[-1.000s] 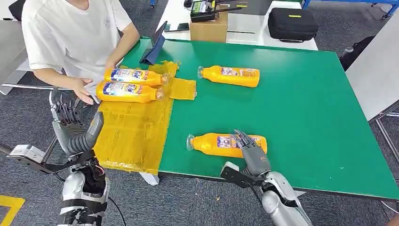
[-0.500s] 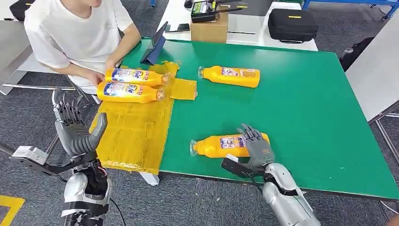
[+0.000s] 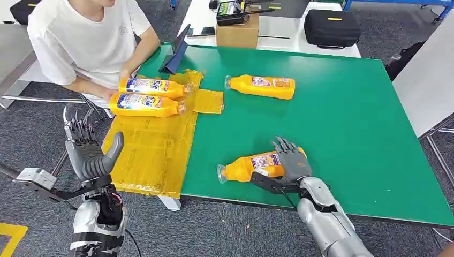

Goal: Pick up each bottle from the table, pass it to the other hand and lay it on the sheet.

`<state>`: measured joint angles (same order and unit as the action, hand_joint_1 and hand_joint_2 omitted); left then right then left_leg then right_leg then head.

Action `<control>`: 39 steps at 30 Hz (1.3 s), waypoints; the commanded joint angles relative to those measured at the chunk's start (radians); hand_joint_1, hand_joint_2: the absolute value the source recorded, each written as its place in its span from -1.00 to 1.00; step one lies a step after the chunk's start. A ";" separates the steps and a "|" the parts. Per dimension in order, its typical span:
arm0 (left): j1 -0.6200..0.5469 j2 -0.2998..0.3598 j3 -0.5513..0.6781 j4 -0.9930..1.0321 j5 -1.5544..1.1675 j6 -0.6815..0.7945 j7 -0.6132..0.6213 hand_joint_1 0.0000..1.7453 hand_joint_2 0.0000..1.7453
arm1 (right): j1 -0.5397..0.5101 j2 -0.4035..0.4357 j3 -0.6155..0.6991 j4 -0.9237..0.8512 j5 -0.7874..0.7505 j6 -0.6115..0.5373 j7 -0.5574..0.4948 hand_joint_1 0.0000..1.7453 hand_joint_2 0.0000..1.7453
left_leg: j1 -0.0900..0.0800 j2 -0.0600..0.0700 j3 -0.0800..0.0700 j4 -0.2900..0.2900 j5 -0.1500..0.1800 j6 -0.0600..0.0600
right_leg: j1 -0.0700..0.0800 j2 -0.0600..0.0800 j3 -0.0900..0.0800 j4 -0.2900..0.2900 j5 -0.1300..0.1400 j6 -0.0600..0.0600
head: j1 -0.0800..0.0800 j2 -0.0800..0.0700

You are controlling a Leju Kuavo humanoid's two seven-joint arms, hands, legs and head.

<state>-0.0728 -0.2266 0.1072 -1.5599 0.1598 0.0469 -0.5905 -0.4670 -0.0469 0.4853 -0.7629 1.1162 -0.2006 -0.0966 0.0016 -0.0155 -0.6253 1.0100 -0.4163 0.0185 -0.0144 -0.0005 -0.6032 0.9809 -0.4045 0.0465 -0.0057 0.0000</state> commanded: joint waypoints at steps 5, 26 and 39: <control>-0.017 0.016 0.003 0.037 0.020 -0.027 0.022 -1.00 1.00 | -0.154 0.012 0.112 0.258 -0.017 0.149 -0.006 0.98 1.00 | 0.001 0.004 0.007 0.000 -0.003 -0.002 | 0.001 0.002 0.006 0.000 -0.002 -0.003 | 0.000 0.000; -0.035 0.018 -0.007 0.071 0.048 -0.073 0.036 -1.00 1.00 | -0.294 0.007 0.237 0.389 -0.078 0.352 -0.062 1.00 1.00 | 0.000 -0.001 0.009 -0.001 0.000 -0.001 | 0.001 -0.001 0.009 -0.002 -0.001 -0.001 | 0.000 0.000; 0.025 0.019 -0.068 0.048 0.083 -0.095 0.047 -1.00 1.00 | 0.006 -0.020 0.076 -0.024 -0.492 0.215 -0.339 1.00 1.00 | 0.001 0.000 0.014 -0.003 -0.002 -0.002 | 0.002 -0.001 0.013 -0.003 -0.002 -0.003 | 0.000 0.000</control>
<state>-0.0579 -0.2258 0.0859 -1.5469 0.2327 -0.0461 -0.5570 -0.6638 -0.0561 0.6383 -0.5567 0.7391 0.0588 -0.3788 0.0016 -0.0143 -0.6172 1.0101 -0.4175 0.0182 -0.0143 0.0007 -0.5963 0.9801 -0.4045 0.0465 -0.0061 -0.0004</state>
